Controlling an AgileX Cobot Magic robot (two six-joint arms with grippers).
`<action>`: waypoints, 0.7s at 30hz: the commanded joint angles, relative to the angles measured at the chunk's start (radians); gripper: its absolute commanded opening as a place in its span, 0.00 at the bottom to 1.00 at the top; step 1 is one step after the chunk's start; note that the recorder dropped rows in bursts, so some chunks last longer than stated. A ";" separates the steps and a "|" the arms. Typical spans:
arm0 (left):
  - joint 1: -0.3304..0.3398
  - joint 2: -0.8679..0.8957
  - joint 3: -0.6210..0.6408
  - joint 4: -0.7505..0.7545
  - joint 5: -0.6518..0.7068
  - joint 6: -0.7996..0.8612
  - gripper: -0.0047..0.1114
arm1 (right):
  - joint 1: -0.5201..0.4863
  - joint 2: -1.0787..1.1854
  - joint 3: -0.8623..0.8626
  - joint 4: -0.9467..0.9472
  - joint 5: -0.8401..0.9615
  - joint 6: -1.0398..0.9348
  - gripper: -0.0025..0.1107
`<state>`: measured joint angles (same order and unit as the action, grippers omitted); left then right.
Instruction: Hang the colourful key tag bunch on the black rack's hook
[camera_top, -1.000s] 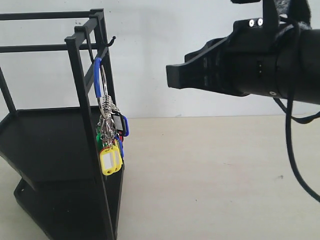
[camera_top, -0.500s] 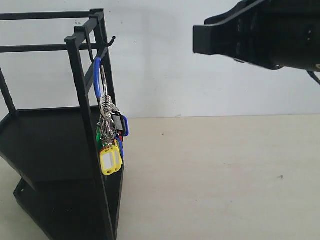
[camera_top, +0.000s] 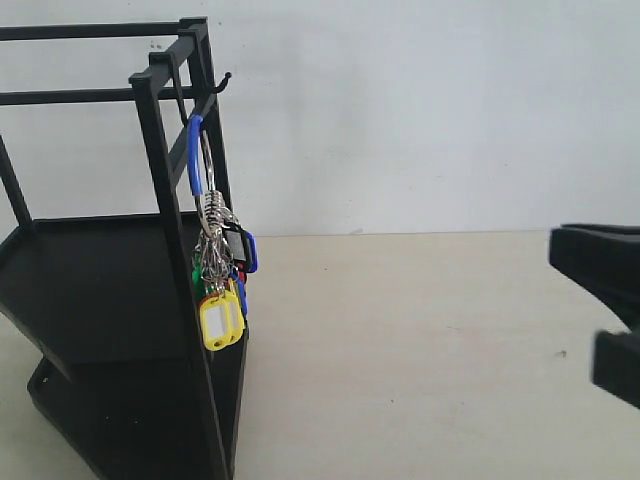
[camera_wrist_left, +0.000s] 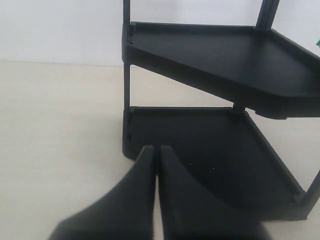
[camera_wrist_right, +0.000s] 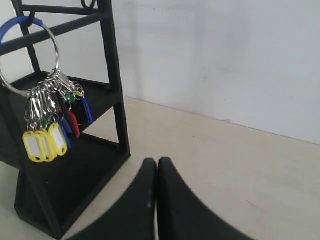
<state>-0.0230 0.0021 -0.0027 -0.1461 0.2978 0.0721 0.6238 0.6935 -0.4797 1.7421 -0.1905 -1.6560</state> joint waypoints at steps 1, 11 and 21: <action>0.002 -0.002 0.003 0.005 -0.009 0.003 0.08 | -0.089 -0.161 0.110 0.002 0.015 0.055 0.02; 0.002 -0.002 0.003 0.005 -0.009 0.003 0.08 | -0.387 -0.458 0.251 0.002 0.020 0.190 0.02; 0.002 -0.002 0.003 0.005 -0.009 0.003 0.08 | -0.519 -0.555 0.317 0.002 0.158 0.236 0.02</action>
<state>-0.0230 0.0021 -0.0027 -0.1461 0.2978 0.0721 0.1097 0.1416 -0.1663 1.7454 -0.0873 -1.4273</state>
